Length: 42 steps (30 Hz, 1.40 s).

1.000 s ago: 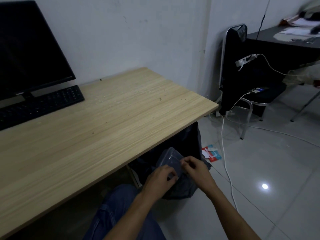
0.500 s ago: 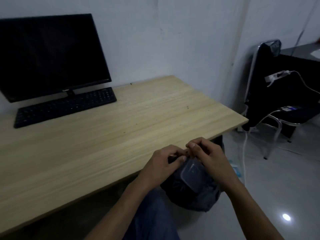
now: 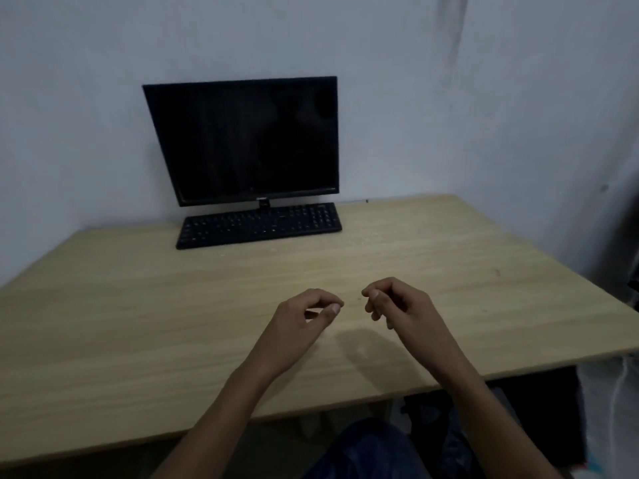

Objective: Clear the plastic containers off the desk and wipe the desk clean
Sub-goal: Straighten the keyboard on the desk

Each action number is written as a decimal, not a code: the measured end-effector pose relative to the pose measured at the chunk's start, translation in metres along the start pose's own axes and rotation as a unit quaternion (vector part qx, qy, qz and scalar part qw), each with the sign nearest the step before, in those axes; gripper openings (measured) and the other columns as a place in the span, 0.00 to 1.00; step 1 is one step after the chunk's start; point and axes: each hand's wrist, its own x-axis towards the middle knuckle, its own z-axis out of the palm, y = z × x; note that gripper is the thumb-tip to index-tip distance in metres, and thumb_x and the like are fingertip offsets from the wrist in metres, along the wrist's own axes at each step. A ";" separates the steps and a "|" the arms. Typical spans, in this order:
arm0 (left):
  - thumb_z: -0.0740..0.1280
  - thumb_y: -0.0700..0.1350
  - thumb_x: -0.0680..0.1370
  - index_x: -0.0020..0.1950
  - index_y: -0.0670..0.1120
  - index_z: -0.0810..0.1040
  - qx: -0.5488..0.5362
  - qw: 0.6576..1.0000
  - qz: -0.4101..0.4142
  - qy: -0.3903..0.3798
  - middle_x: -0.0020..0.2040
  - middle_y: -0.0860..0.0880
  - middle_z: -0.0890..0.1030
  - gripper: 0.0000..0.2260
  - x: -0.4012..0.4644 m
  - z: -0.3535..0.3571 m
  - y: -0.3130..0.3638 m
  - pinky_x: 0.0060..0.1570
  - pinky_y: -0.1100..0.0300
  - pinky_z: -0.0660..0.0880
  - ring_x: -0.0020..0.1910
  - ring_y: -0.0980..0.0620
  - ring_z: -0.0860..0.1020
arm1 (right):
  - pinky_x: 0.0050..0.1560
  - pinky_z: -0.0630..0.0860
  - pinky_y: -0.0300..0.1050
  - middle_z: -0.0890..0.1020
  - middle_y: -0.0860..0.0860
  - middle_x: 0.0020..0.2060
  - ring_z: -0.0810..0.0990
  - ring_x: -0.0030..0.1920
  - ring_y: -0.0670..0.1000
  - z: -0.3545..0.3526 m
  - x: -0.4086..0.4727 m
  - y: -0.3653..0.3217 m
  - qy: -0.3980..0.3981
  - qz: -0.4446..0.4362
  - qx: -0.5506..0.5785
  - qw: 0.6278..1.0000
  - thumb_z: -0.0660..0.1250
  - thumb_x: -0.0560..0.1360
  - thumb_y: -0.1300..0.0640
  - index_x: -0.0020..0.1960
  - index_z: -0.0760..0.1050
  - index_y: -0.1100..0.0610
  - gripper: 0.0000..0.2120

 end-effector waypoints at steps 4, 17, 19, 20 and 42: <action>0.66 0.46 0.79 0.49 0.53 0.82 -0.005 0.998 -0.029 0.051 0.49 0.61 0.82 0.05 0.010 -0.036 -0.031 0.47 0.72 0.72 0.52 0.65 0.78 | 0.38 0.71 0.32 0.82 0.48 0.38 0.79 0.39 0.45 0.032 0.035 0.001 -0.015 0.000 0.004 1.000 0.63 0.79 0.57 0.48 0.79 0.53 0.06; 0.64 0.49 0.80 0.48 0.57 0.79 0.059 0.980 -0.109 0.154 0.50 0.61 0.81 0.05 0.073 -0.129 -0.135 0.45 0.69 0.70 0.52 0.66 0.76 | 0.38 0.71 0.31 0.83 0.47 0.41 0.79 0.40 0.41 0.090 0.165 0.043 -0.004 0.023 -0.047 0.999 0.62 0.79 0.56 0.49 0.78 0.51 0.06; 0.64 0.49 0.80 0.49 0.57 0.78 0.080 0.973 -0.120 0.180 0.51 0.62 0.79 0.04 0.084 -0.144 -0.154 0.48 0.65 0.72 0.54 0.63 0.76 | 0.41 0.73 0.36 0.82 0.46 0.43 0.79 0.43 0.43 0.091 0.186 0.059 0.010 0.036 -0.065 0.997 0.62 0.79 0.55 0.50 0.78 0.51 0.06; 0.64 0.49 0.80 0.51 0.56 0.78 0.089 0.969 -0.126 0.193 0.52 0.61 0.79 0.04 0.088 -0.150 -0.162 0.50 0.62 0.73 0.55 0.60 0.76 | 0.43 0.73 0.38 0.82 0.46 0.43 0.79 0.44 0.44 0.091 0.194 0.066 0.017 0.041 -0.075 0.996 0.62 0.79 0.54 0.51 0.78 0.51 0.06; 0.65 0.50 0.79 0.68 0.44 0.73 0.212 0.911 -0.212 0.282 0.64 0.42 0.75 0.19 0.163 -0.214 -0.262 0.61 0.50 0.72 0.61 0.43 0.74 | 0.66 0.70 0.56 0.73 0.57 0.66 0.72 0.63 0.58 0.103 0.300 0.151 0.123 0.152 -0.215 0.957 0.63 0.78 0.56 0.72 0.66 0.57 0.23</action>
